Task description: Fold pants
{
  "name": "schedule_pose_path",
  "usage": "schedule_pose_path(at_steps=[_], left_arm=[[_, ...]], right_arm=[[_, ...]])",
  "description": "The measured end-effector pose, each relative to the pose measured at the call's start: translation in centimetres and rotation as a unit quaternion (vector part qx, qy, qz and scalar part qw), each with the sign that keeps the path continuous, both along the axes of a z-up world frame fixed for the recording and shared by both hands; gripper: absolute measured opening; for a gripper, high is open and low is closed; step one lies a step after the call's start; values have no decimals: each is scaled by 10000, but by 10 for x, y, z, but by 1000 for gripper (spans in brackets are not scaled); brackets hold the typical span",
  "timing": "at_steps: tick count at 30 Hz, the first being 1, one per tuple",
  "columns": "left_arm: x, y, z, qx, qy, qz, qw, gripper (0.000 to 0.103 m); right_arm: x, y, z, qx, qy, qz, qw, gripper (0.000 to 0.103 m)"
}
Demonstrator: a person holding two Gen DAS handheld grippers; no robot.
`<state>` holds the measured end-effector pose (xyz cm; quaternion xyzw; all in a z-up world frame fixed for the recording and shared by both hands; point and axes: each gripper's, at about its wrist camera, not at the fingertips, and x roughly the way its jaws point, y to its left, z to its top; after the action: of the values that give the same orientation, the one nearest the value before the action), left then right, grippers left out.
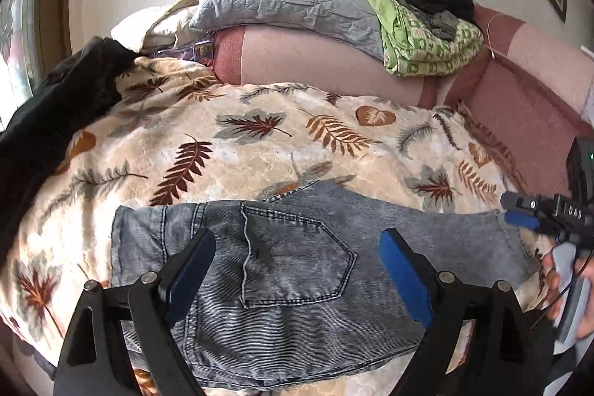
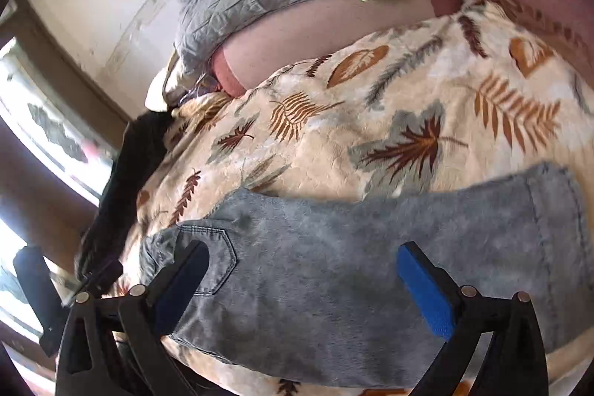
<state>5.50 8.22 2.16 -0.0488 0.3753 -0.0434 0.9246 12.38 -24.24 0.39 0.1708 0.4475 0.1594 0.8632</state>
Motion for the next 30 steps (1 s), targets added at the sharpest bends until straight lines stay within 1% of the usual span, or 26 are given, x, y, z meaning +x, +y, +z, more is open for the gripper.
schedule_pose_path(at_steps=[1,2,3,4,5,6,7,8,9,10,11,12,13,14,15,17,19,21,23,26,27,30], left_arm=[[4,-5,-2,145,231,-158,9995,90],[7,-9,-6,273,461,-332,9980,90],[7,-13,-10,401,597,-413,9966,90],[4,-15,-14,471,606,-442,9961,90],[-1,-16,-17,443,502,-433,9968,90],[-8,-17,-18,346,303,-406,9981,90],[-14,-17,-18,236,16,-314,9992,90],[-19,-18,-20,212,-158,-72,9996,90],[-21,-18,-22,149,-182,142,9996,90],[-21,-19,-22,-9,-168,191,9997,90],[-21,-21,-22,-144,-197,102,9996,90],[-20,-24,-21,-138,-247,0,9996,90],[-19,-29,-21,7,-260,-14,9997,90],[-17,-34,-21,160,-258,-32,9995,90],[-16,-38,-22,228,-252,-88,9994,90],[-16,-44,-26,151,-203,-151,9996,90],[-15,-51,-32,-14,-101,-207,9997,90],[-16,-58,-39,-78,40,-291,9995,90],[-18,-66,-43,-107,81,-410,9991,90],[-19,-75,-44,-138,74,-501,9986,90],[-19,-77,-43,-164,64,-525,9985,90],[-19,-83,-44,-219,79,-572,9981,90]], right_arm=[[3,0,-2,-295,114,-101,9994,103],[6,1,-8,-555,349,-76,9978,103],[4,5,-17,-754,485,55,9960,103],[-2,7,-23,-811,399,90,9959,103],[-15,7,-26,-737,131,40,9972,103],[-32,5,-25,-523,-227,-109,9983,103],[-51,4,-23,-135,-696,-340,9969,103],[-72,2,-21,222,-1177,-615,9909,103],[-87,-2,-22,401,-1333,-1038,9848,103],[-95,-6,-26,610,-1231,-1312,9818,103],[-99,-11,-30,896,-1063,-1395,9804,103],[-98,-16,-32,1154,-873,-1297,9809,103],[-93,-23,-35,1306,-640,-1141,9828,103],[-89,-33,-37,1384,-389,-1101,9835,103],[-89,-48,-41,1529,-160,-1239,9803,103],[-97,-83,-53,1982,237,-1639,9661,103],[-106,-118,-65,2291,700,-2031,9494,103],[-118,-150,-70,2552,803,-2376,9338,102],[-123,-176,-70,2521,924,-2707,9245,102],[-122,-203,-82,2838,1209,-2871,9069,102],[-120,-208,-87,2851,1235,-2952,9035,102],[-110,-215,-98,2858,1181,-2949,9041,102]])
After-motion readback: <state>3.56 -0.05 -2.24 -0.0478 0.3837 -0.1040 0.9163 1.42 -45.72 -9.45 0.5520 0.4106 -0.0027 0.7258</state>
